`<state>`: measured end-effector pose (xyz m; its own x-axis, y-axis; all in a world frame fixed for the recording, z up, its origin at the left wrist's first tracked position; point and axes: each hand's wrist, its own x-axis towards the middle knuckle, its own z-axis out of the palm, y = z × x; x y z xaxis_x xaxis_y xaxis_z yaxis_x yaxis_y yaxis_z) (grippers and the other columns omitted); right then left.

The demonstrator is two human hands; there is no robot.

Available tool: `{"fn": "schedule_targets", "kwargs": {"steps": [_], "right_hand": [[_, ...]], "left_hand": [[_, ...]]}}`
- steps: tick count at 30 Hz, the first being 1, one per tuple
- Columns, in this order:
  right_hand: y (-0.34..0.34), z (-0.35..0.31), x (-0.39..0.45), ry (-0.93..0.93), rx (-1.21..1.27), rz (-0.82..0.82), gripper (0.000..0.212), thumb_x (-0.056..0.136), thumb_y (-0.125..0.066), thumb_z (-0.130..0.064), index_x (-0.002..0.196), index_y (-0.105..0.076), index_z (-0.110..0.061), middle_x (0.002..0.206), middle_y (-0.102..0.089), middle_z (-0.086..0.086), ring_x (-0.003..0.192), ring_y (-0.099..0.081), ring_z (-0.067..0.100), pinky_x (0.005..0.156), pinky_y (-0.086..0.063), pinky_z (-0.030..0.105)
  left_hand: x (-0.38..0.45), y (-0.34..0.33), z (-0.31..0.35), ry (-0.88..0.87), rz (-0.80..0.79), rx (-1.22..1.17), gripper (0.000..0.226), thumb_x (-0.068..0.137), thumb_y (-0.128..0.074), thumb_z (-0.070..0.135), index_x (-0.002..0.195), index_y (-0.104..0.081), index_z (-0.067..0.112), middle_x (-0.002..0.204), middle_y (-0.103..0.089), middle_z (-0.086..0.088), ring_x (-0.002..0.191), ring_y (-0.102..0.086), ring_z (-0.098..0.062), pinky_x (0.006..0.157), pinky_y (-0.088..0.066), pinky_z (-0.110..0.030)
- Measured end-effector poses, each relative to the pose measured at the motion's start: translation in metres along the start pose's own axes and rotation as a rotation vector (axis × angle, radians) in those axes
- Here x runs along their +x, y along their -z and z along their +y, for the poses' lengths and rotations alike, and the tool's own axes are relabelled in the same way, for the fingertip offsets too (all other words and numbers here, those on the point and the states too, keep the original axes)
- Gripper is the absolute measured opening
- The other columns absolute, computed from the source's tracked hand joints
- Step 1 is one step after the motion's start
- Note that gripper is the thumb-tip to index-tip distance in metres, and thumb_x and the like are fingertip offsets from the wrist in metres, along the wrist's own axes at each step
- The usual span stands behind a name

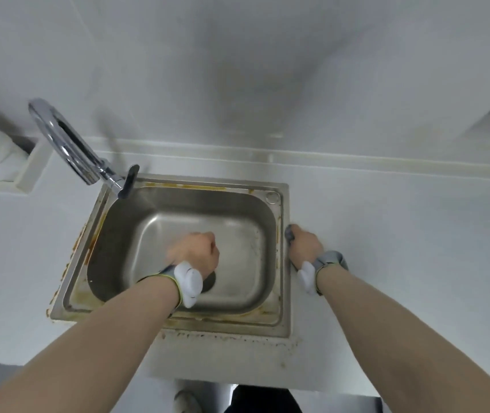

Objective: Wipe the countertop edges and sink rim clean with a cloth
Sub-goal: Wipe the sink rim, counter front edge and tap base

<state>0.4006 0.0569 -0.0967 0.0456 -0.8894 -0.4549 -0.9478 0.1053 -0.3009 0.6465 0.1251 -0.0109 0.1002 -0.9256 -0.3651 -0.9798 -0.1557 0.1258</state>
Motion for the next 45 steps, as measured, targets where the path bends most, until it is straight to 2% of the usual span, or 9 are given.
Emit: {"fn": "schedule_targets", "kwargs": {"steps": [8, 11, 18, 25, 30, 35, 39, 42, 45], "right_hand": [[-0.051, 0.006, -0.127, -0.115, 0.03, 0.085, 0.041, 0.096, -0.037, -0.012, 0.135, -0.042, -0.021, 0.117, -0.062, 0.015, 0.103, -0.059, 0.033, 0.076, -0.044, 0.03], [-0.073, 0.004, -0.171, -0.202, 0.097, 0.127, 0.038, 0.098, -0.035, -0.017, 0.135, -0.042, -0.021, 0.115, -0.063, 0.015, 0.102, -0.059, 0.034, 0.072, -0.037, 0.027], [-0.111, -0.028, -0.22, -0.454, 0.244, 0.169, 0.028, 0.096, -0.035, -0.018, 0.122, -0.044, -0.009, 0.111, -0.062, 0.02, 0.1, -0.059, 0.037, 0.081, -0.049, 0.039], [-0.139, -0.119, -0.219, -0.4, 0.272, 0.082, 0.025, 0.095, -0.039, -0.014, 0.119, -0.044, -0.012, 0.116, -0.062, 0.015, 0.106, -0.059, 0.034, 0.082, -0.045, 0.034], [-0.166, -0.185, -0.219, -0.166, 0.251, -0.046, 0.027, 0.093, -0.042, -0.013, 0.12, -0.042, -0.012, 0.118, -0.059, 0.013, 0.108, -0.058, 0.033, 0.086, -0.045, 0.036], [-0.185, -0.239, -0.206, 0.018, 0.178, -0.172, 0.03, 0.091, -0.047, -0.01, 0.121, -0.042, -0.01, 0.121, -0.057, 0.015, 0.112, -0.055, 0.034, 0.089, -0.045, 0.037], [-0.187, -0.239, -0.2, 0.126, 0.173, -0.169, 0.025, 0.089, -0.051, -0.015, 0.113, -0.051, -0.017, 0.113, -0.062, 0.011, 0.106, -0.059, 0.031, 0.079, -0.046, 0.029], [-0.173, -0.21, -0.205, 0.188, 0.218, -0.104, 0.004, 0.09, -0.051, -0.024, 0.087, -0.051, -0.027, 0.101, -0.065, 0.007, 0.097, -0.06, 0.03, 0.068, -0.037, 0.024], [-0.158, -0.16, -0.211, 0.139, 0.288, -0.04, 0.008, 0.09, -0.053, -0.028, 0.083, -0.055, -0.025, 0.09, -0.068, 0.004, 0.092, -0.062, 0.028, 0.069, -0.042, 0.026]], "left_hand": [[-0.042, -0.012, -0.017, -0.145, -0.049, -0.058, 0.02, 0.089, -0.039, 0.029, 0.086, -0.058, 0.022, 0.085, -0.065, -0.001, 0.074, -0.059, -0.023, 0.071, -0.053, -0.032], [-0.064, -0.023, -0.035, -0.186, -0.081, -0.108, 0.02, 0.088, -0.04, 0.031, 0.087, -0.059, 0.024, 0.085, -0.063, 0.001, 0.074, -0.058, -0.022, 0.065, -0.049, -0.029], [-0.092, -0.032, -0.065, -0.163, -0.098, -0.139, 0.017, 0.09, -0.042, 0.027, 0.085, -0.057, 0.021, 0.084, -0.06, 0.001, 0.073, -0.056, -0.02, 0.06, -0.04, -0.027], [-0.112, -0.028, -0.115, -0.074, -0.067, -0.14, 0.021, 0.09, -0.043, 0.027, 0.096, -0.062, 0.021, 0.097, -0.065, 0.0, 0.084, -0.058, -0.022, 0.068, -0.042, -0.028], [-0.127, -0.044, -0.157, 0.01, -0.102, -0.197, 0.016, 0.092, -0.047, 0.029, 0.093, -0.061, 0.022, 0.097, -0.065, 0.0, 0.088, -0.061, -0.021, 0.082, -0.052, -0.033], [-0.149, -0.045, -0.19, 0.102, -0.111, -0.166, 0.018, 0.095, -0.045, 0.03, 0.093, -0.06, 0.02, 0.09, -0.064, 0.0, 0.08, -0.061, -0.018, 0.074, -0.053, -0.031], [-0.162, -0.043, -0.206, 0.183, -0.127, -0.138, 0.02, 0.093, -0.046, 0.03, 0.095, -0.063, 0.019, 0.091, -0.066, -0.003, 0.082, -0.063, -0.022, 0.074, -0.055, -0.032], [-0.167, -0.044, -0.203, 0.191, -0.149, -0.123, 0.02, 0.092, -0.045, 0.028, 0.09, -0.063, 0.018, 0.086, -0.065, -0.001, 0.079, -0.062, -0.021, 0.069, -0.053, -0.03], [-0.168, -0.043, -0.19, 0.184, -0.165, -0.14, 0.021, 0.092, -0.044, 0.026, 0.08, -0.058, 0.017, 0.082, -0.061, -0.001, 0.075, -0.058, -0.019, 0.066, -0.048, -0.028]]}}
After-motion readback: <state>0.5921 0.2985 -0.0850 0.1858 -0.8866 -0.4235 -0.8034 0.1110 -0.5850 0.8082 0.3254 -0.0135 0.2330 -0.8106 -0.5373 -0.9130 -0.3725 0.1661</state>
